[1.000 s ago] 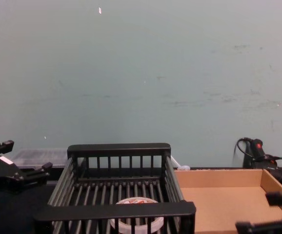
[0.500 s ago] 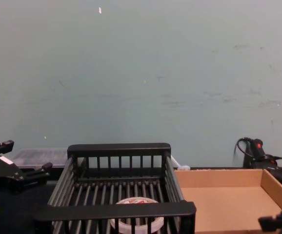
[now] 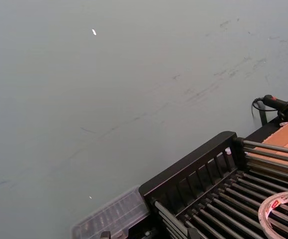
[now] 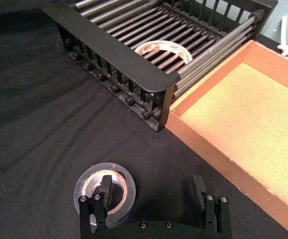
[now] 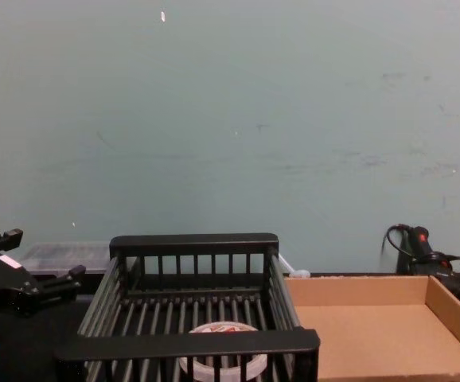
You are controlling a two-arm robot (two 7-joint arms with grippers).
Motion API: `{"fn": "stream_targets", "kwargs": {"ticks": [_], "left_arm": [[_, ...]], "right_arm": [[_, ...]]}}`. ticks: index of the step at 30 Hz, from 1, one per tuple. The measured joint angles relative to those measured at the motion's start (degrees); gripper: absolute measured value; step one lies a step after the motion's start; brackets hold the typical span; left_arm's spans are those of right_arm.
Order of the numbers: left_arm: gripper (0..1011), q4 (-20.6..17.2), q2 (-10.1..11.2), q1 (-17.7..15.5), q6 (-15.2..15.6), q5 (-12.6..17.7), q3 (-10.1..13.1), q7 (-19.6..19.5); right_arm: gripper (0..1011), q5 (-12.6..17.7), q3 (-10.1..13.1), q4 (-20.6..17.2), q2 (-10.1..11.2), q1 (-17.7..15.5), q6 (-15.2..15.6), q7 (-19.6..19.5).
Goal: Pick up the white tape and place it into the black box , Pick up the silver tape and place it into the brown box.
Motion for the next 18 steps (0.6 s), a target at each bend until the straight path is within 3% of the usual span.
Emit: {"fn": "stream_targets", "kwargs": {"ticks": [18], "left_arm": [[1001,0.0,0.0,0.0,0.0,0.0,0.0,0.0]], "right_arm": [[1003,-0.17,-1.9,1.29,0.22,0.88,0.47,0.32]]}}
